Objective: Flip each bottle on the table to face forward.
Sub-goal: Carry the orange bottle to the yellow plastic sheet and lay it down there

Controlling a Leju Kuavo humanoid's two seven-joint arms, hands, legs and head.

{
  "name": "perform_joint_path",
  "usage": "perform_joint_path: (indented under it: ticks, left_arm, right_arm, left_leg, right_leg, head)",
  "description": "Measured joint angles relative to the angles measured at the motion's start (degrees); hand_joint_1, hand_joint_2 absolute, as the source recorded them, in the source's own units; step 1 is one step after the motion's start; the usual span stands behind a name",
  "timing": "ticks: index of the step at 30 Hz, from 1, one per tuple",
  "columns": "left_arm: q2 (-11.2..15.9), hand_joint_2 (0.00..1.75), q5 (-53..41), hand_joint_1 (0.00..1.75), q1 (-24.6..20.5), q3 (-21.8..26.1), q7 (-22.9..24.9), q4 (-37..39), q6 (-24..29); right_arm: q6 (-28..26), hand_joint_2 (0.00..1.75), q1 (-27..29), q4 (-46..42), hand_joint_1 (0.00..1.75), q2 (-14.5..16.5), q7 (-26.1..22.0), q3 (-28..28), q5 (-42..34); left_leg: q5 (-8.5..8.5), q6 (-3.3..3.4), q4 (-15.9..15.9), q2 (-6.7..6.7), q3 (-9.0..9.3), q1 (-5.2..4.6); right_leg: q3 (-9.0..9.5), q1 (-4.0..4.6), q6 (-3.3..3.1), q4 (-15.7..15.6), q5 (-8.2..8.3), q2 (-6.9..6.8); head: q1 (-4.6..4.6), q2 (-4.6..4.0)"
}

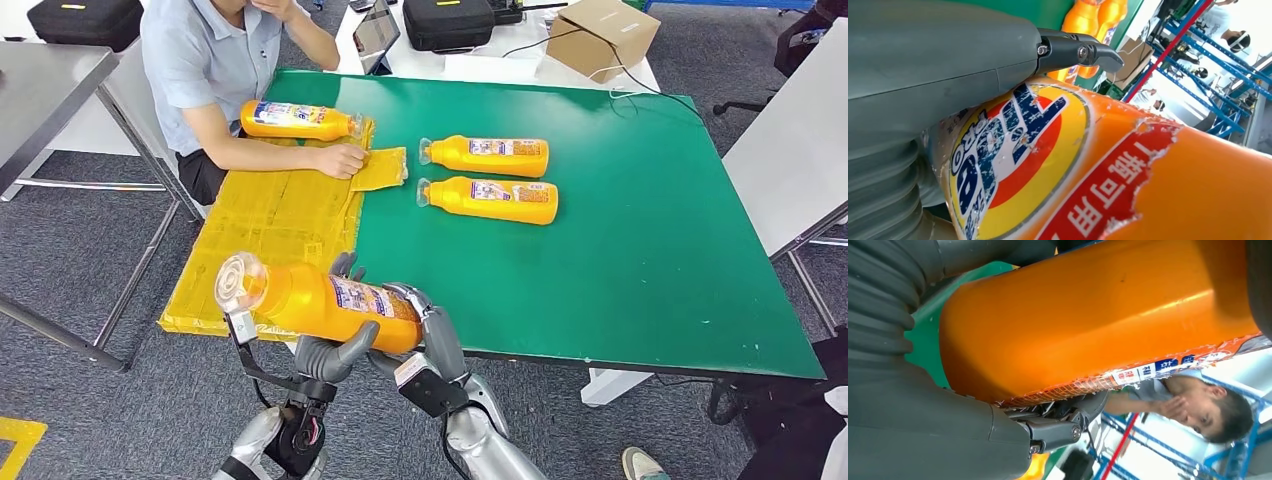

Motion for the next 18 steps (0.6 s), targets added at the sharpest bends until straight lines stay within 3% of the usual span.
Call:
perform_joint_path:
  ticks: [2, 5, 6, 7, 9, 10, 11, 18]
  left_arm:
    - [0.06, 1.75, -1.53, 1.71, 0.33, 0.45, -1.4, -0.04, 0.48]
    - [0.06, 1.75, -4.15, 1.75, 1.09, 1.08, -2.83, -0.62, 1.66]
    - [0.05, 1.75, -4.77, 1.75, 1.31, 1.28, -3.05, -0.9, 1.95]
    - [0.05, 1.75, -5.14, 1.75, 1.47, 1.46, -3.14, -1.12, 2.12]
    - [0.04, 1.75, -5.5, 1.75, 1.62, 1.76, -3.19, -1.34, 2.32]
    - [0.04, 1.75, -5.66, 1.75, 1.63, 1.91, -3.21, -1.4, 2.43]
    - [0.04, 1.75, -5.81, 1.75, 1.58, 2.08, -3.24, -1.45, 2.57]
    - [0.02, 1.75, -5.72, 1.75, 1.14, 3.22, -3.28, -1.91, 2.95]
  right_arm:
    - [1.67, 1.75, -0.86, 1.28, 1.75, 0.02, 0.84, 0.6, -0.15]
    - [3.2, 1.75, -2.02, 2.96, 1.75, 0.09, 1.59, 1.44, -0.12]
    - [3.41, 1.75, -2.3, 3.42, 1.65, 0.15, 1.66, 1.66, -0.12]
    - [3.52, 1.75, -2.54, 3.79, 1.23, 0.21, 1.68, 1.84, -0.12]
    - [3.84, 0.87, -2.88, 4.36, 0.36, 0.33, 1.79, 2.12, -0.13]
    - [4.31, 0.44, -2.95, 4.57, 0.02, 0.36, 2.01, 2.27, -0.15]
    - [4.97, 0.0, -2.92, 4.75, 0.0, 0.37, 2.33, 2.45, -0.2]
    - [7.49, 0.0, -2.62, 5.19, 0.0, 0.42, 3.46, 3.41, -0.67]
  left_leg:
    - [0.0, 0.0, 0.0, 0.03, 0.0, 0.0]
    - [0.0, 0.0, 0.0, 0.04, 0.0, 0.0]
    - [0.0, 0.0, 0.0, 0.04, -0.01, 0.0]
    - [0.0, 0.0, 0.0, 0.04, -0.01, 0.0]
    - [0.0, 0.0, 0.0, 0.04, -0.01, 0.0]
    - [0.0, 0.0, 0.0, 0.04, -0.02, 0.0]
    - [0.0, 0.0, 0.0, 0.04, -0.02, 0.0]
    - [0.0, 0.0, 0.0, 0.04, -0.04, 0.0]
  right_leg:
    - [-0.02, 0.0, 0.0, 0.0, 0.0, 0.0]
    - [-0.06, 0.0, 0.0, 0.0, 0.0, 0.01]
    - [-0.06, 0.0, 0.0, -0.01, 0.0, 0.01]
    - [-0.07, 0.0, 0.0, -0.01, 0.0, 0.01]
    - [-0.08, 0.0, 0.0, -0.01, 0.0, 0.01]
    - [-0.08, 0.0, 0.0, -0.01, 0.0, 0.01]
    - [-0.08, 0.0, 0.0, -0.01, 0.0, 0.01]
    - [-0.09, 0.0, 0.0, 0.0, 0.0, 0.01]
  head:
    - [0.0, 0.0]
    - [0.01, 0.0]
    - [0.01, 0.0]
    - [0.0, 0.0]
    - [0.0, 0.0]
    - [-0.01, 0.0]
    - [0.0, 0.0]
    - [0.0, 0.0]
